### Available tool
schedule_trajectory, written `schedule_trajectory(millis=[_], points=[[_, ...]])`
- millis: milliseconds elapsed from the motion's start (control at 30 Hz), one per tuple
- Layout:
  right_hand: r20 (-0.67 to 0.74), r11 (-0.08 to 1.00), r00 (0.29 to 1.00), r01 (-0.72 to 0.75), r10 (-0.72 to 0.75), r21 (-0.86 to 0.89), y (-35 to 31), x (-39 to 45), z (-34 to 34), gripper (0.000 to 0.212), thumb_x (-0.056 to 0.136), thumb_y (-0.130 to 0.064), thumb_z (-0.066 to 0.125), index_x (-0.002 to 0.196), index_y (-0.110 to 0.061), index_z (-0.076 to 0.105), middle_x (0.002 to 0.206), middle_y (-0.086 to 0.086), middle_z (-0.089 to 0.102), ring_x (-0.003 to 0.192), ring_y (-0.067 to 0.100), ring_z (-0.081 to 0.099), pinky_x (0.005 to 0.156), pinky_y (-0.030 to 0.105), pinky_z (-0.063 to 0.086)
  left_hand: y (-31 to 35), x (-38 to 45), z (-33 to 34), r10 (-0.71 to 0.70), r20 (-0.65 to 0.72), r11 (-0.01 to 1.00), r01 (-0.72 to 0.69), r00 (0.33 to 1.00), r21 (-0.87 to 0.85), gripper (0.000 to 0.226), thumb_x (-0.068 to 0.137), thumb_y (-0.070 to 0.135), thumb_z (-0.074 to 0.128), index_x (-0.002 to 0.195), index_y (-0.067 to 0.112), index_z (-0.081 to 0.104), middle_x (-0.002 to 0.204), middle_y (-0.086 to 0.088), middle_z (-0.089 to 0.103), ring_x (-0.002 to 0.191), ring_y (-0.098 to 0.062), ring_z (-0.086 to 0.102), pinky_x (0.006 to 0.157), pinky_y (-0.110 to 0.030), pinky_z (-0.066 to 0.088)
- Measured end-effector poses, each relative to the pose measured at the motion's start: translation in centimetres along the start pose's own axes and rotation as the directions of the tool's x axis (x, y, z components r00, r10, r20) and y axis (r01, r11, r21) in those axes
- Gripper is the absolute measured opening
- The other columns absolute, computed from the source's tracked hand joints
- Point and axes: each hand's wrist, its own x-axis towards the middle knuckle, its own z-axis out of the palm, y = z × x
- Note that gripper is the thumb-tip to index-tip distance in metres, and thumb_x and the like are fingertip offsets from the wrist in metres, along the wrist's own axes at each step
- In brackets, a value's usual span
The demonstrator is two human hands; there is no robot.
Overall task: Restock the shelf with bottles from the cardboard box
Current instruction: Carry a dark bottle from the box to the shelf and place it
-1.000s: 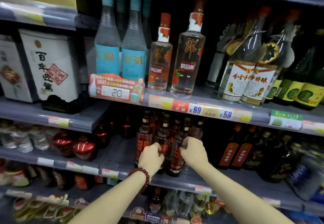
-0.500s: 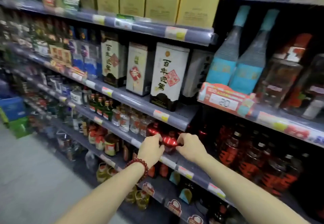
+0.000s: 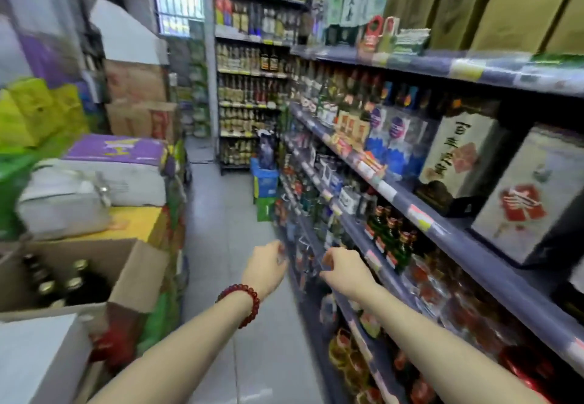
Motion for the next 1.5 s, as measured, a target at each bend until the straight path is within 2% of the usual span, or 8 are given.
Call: schedule_trajectory(millis=[133,267,467,533,700,933,1200,1500], points=[[0.06,0.988,0.986,0.153,-0.155,0.031,-5.2,8.1,1.7,0.024,0.081,-0.018,0.058,0.105,-0.017,0.063,0.115,0.01,0.064,0.107,0.028,0.061,0.088,0.035,0.051,-5.0,3.4,-4.5,-0.172,-0.121,0.979,0.183,0.978,0.094,0.03,0.086,0.021,0.054,0.114,0.014,0.059,0.103,-0.01,0.07,0.1,-0.029,0.064,0.084,-0.032,0.051],[0.13,0.951,0.942,0.304,-0.308,0.047,-11.7,14.2,4.4,0.03,0.083,-0.017,0.057,0.112,-0.02,0.064,0.118,0.009,0.064,0.111,0.027,0.06,0.091,0.031,0.049,-9.8,4.1,-8.9,-0.318,-0.224,0.929,0.35,0.921,0.122,0.021,0.088,0.021,0.052,0.105,0.009,0.056,0.099,-0.014,0.067,0.094,-0.032,0.064,0.074,-0.036,0.049],[0.267,0.832,0.791,0.546,-0.551,0.1,-23.2,18.8,9.8,0.013,0.078,-0.013,0.059,0.09,-0.016,0.065,0.103,0.011,0.07,0.101,0.028,0.064,0.082,0.032,0.051,-17.5,3.8,-14.1,-0.49,-0.359,0.823,0.558,0.794,0.11,0.027,0.089,0.022,0.051,0.113,0.009,0.056,0.104,-0.01,0.067,0.097,-0.028,0.063,0.074,-0.034,0.05],[0.291,0.792,0.742,0.6,-0.604,0.115,-26.5,20.1,11.6,0.017,0.079,-0.014,0.059,0.095,-0.016,0.065,0.104,0.008,0.069,0.098,0.026,0.064,0.081,0.032,0.054,-19.9,4.2,-15.5,-0.524,-0.395,0.796,0.599,0.755,0.089,0.026,0.09,0.024,0.052,0.11,0.009,0.056,0.101,-0.009,0.066,0.094,-0.026,0.063,0.072,-0.034,0.052],[0.34,0.733,0.669,0.673,-0.661,0.102,-32.3,23.0,14.1,0.025,0.085,-0.021,0.058,0.11,-0.018,0.061,0.11,0.006,0.064,0.097,0.024,0.062,0.08,0.036,0.056,-23.9,5.8,-18.3,-0.572,-0.451,0.759,0.651,0.685,0.025,0.023,0.09,0.024,0.056,0.108,0.01,0.057,0.101,-0.008,0.068,0.095,-0.025,0.064,0.079,-0.033,0.053],[0.328,0.653,0.595,0.751,-0.734,0.098,-36.5,27.0,14.0,0.027,0.084,-0.021,0.059,0.111,-0.019,0.061,0.114,0.005,0.062,0.106,0.024,0.059,0.085,0.034,0.052,-25.8,8.9,-20.6,-0.593,-0.507,0.734,0.679,0.626,-0.019,0.029,0.09,0.025,0.057,0.116,0.014,0.057,0.107,-0.005,0.069,0.098,-0.02,0.064,0.082,-0.028,0.051],[0.322,0.582,0.523,0.804,-0.789,0.12,-37.3,28.6,13.5,0.026,0.085,-0.021,0.061,0.11,-0.021,0.061,0.114,0.003,0.062,0.105,0.022,0.059,0.08,0.029,0.049,-24.9,10.1,-20.4,-0.613,-0.532,0.695,0.719,0.584,-0.011,0.031,0.09,0.028,0.055,0.119,0.017,0.055,0.108,-0.002,0.068,0.1,-0.019,0.064,0.084,-0.031,0.052],[0.299,0.561,0.502,0.813,-0.812,0.159,-36.4,28.8,12.6,0.026,0.084,-0.023,0.061,0.11,-0.024,0.061,0.111,-0.001,0.062,0.101,0.019,0.059,0.073,0.024,0.045,-24.4,10.6,-20.0,-0.612,-0.546,0.687,0.726,0.572,-0.009,0.03,0.091,0.028,0.055,0.119,0.018,0.054,0.108,-0.002,0.067,0.098,-0.018,0.064,0.081,-0.028,0.051]])
